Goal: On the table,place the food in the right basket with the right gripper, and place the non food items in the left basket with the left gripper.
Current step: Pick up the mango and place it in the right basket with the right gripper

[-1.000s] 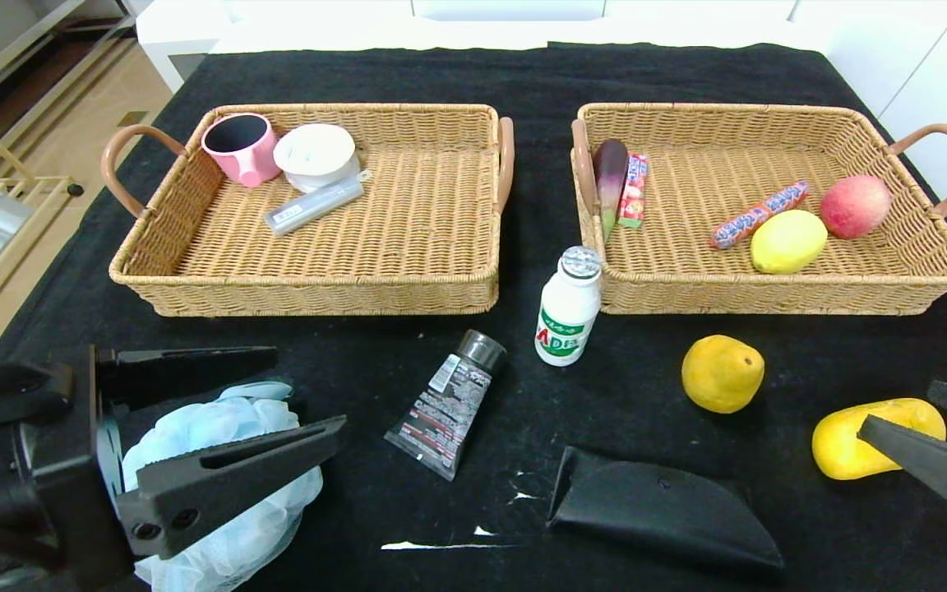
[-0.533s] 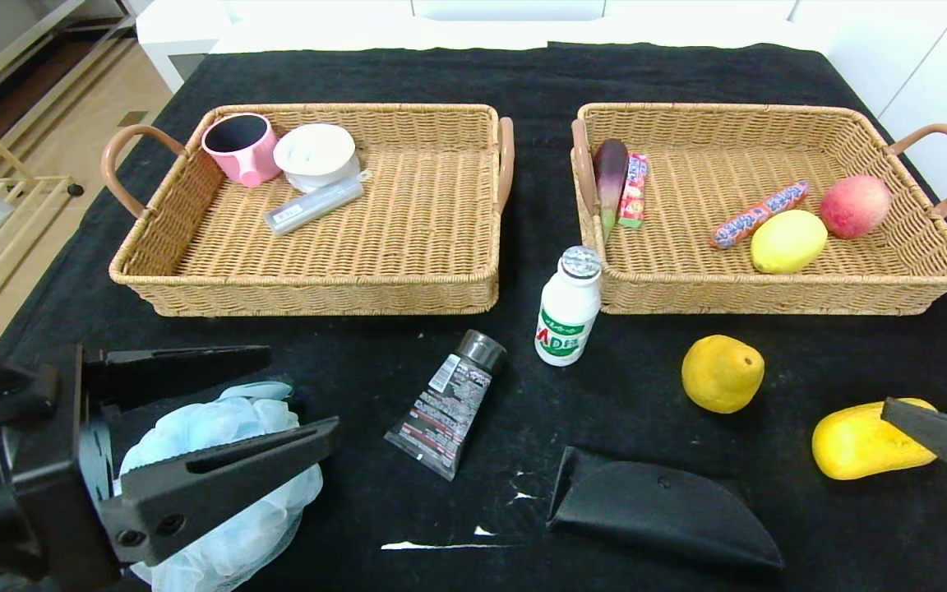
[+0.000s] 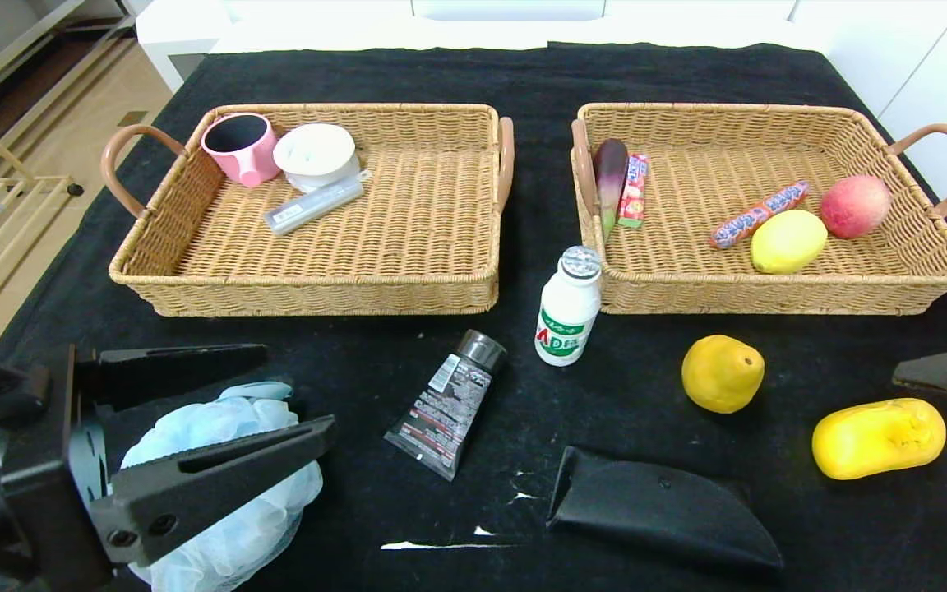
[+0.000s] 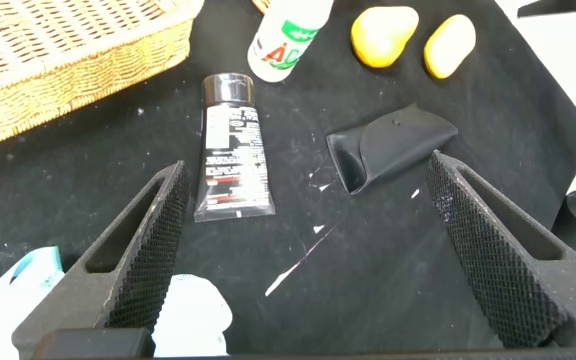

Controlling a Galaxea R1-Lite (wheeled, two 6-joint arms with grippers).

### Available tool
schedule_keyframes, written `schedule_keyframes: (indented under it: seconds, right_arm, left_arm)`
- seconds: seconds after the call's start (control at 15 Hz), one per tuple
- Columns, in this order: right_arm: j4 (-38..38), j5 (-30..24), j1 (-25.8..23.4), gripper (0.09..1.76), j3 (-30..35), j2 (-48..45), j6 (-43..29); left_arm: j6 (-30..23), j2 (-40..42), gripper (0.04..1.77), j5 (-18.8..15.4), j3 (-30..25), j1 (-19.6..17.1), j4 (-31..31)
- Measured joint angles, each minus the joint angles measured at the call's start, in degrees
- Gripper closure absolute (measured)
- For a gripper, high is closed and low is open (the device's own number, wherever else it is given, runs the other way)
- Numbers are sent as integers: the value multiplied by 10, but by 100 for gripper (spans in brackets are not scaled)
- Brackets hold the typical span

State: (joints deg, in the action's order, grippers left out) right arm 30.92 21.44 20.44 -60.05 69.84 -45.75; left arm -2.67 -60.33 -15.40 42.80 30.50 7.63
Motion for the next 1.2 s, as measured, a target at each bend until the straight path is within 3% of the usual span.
schedule_keyframes:
  seconds: [0.47, 0.73, 1.2]
  right_arm:
    - [30, -69, -60, 14, -31, 69, -130]
    - [32, -117, -92, 14, -24, 81, -143]
    - [25, -140, -103, 14, -17, 109, -171]
  left_arm:
    - [1, 7, 9, 0, 1, 0, 0]
    - [1, 7, 9, 0, 0, 0, 0]
    - [1, 10, 9, 1, 0, 0, 0]
